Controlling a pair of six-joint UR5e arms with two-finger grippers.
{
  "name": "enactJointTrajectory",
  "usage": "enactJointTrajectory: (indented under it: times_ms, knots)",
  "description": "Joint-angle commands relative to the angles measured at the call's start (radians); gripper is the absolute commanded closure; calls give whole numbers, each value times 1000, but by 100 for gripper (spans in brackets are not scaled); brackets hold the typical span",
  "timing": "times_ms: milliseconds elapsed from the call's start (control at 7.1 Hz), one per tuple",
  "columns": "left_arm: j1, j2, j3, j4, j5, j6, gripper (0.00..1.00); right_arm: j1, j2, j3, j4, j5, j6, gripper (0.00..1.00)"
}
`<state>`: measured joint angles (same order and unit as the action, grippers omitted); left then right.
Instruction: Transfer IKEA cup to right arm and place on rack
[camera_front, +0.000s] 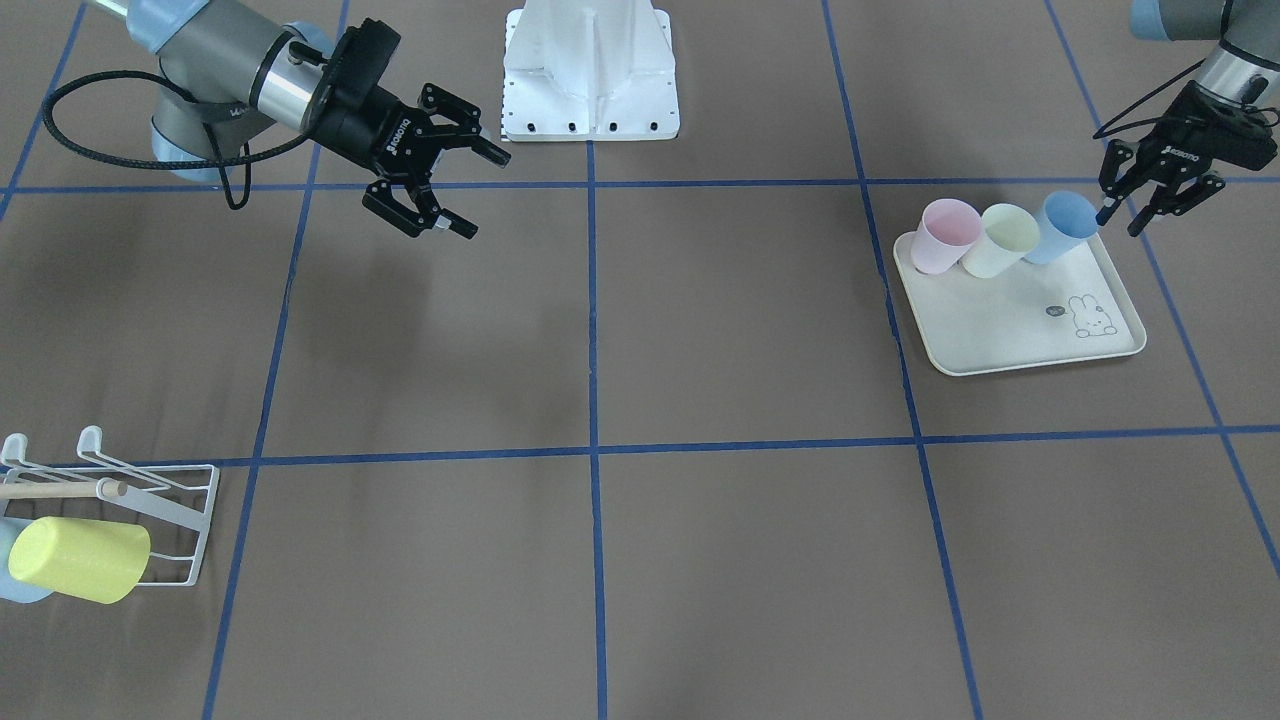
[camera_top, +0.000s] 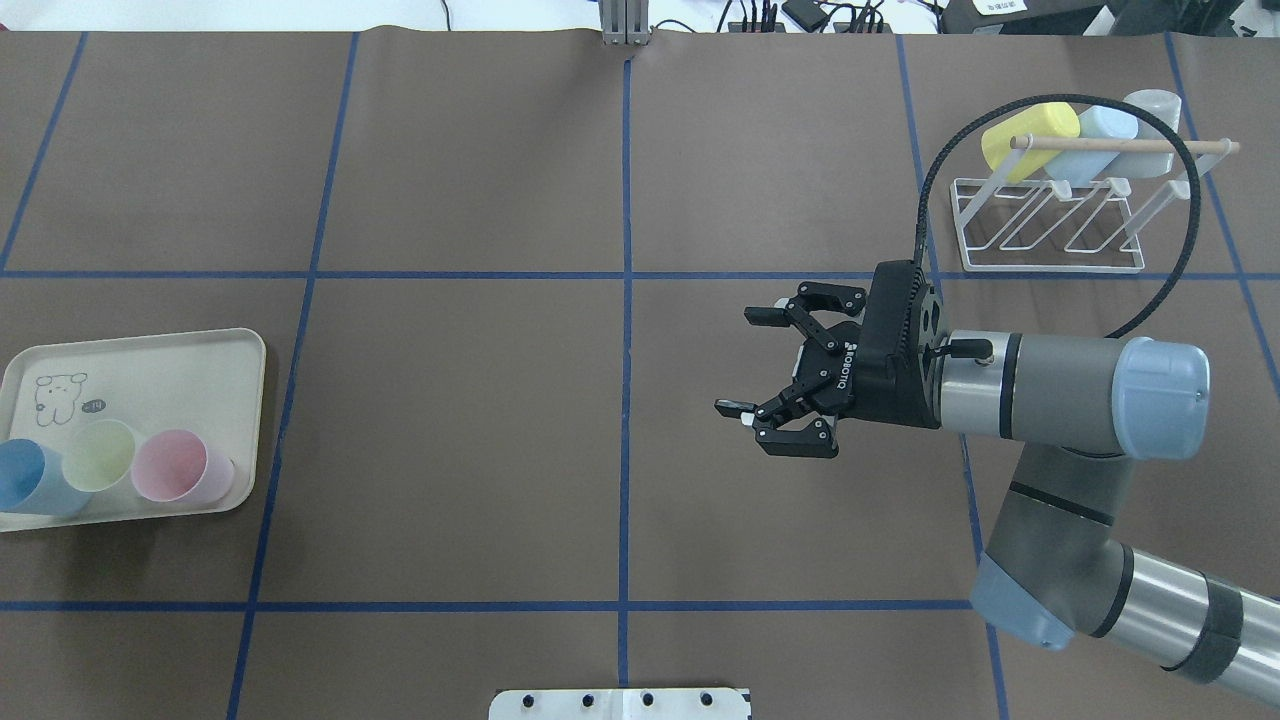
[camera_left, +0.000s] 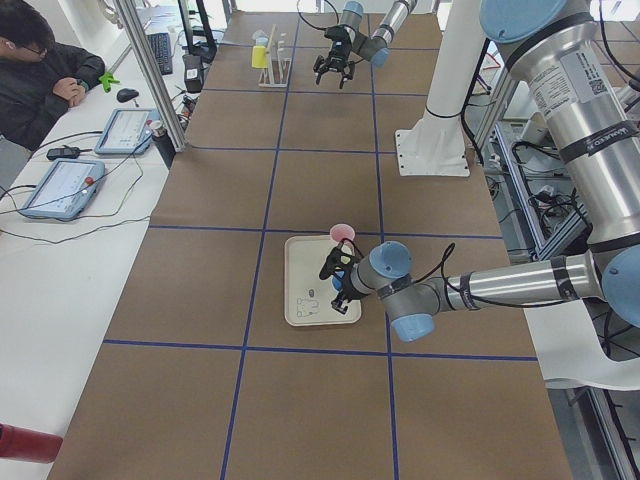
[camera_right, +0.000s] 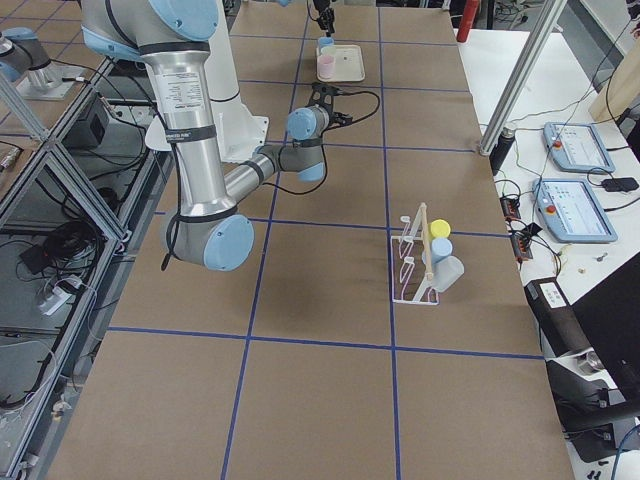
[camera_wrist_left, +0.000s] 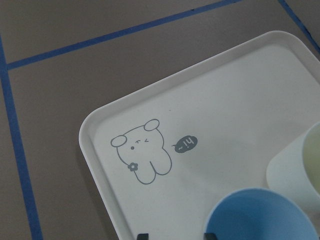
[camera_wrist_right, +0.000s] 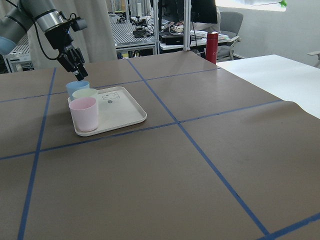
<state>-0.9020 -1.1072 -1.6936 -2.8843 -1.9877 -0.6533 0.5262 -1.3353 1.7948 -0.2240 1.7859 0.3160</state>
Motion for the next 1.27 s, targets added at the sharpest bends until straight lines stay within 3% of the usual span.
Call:
enactJointTrajectory:
  times_ms: [0,704,1127]
  knots:
    - [0,-3,-9,-3,-5,-2,50,0,-1,0,0,0,0,1]
    - [0,-19,-3,-12,-39,-3,51,-2,-4,0,0,0,0,1]
    - [2,-29,9,-10,-39,-2,56,-3,-8,-3,0,1,0,1]
